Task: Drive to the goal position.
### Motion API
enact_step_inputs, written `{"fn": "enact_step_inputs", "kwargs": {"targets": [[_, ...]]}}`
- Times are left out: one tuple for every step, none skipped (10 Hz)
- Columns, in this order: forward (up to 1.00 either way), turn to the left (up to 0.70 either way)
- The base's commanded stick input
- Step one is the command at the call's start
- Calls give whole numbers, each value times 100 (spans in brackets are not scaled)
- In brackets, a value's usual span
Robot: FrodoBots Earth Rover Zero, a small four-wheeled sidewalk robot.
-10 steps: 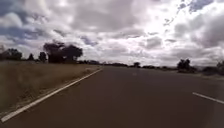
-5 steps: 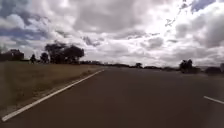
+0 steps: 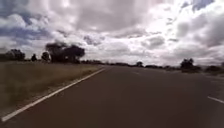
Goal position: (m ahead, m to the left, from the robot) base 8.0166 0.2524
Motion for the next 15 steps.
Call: {"fn": "enact_step_inputs", "kwargs": {"targets": [[70,0],[70,0],[70,0],[70,0],[70,0],[70,0],[70,0],[70,0],[70,0],[70,0],[70,0],[70,0],[70,0],[70,0],[70,0]]}}
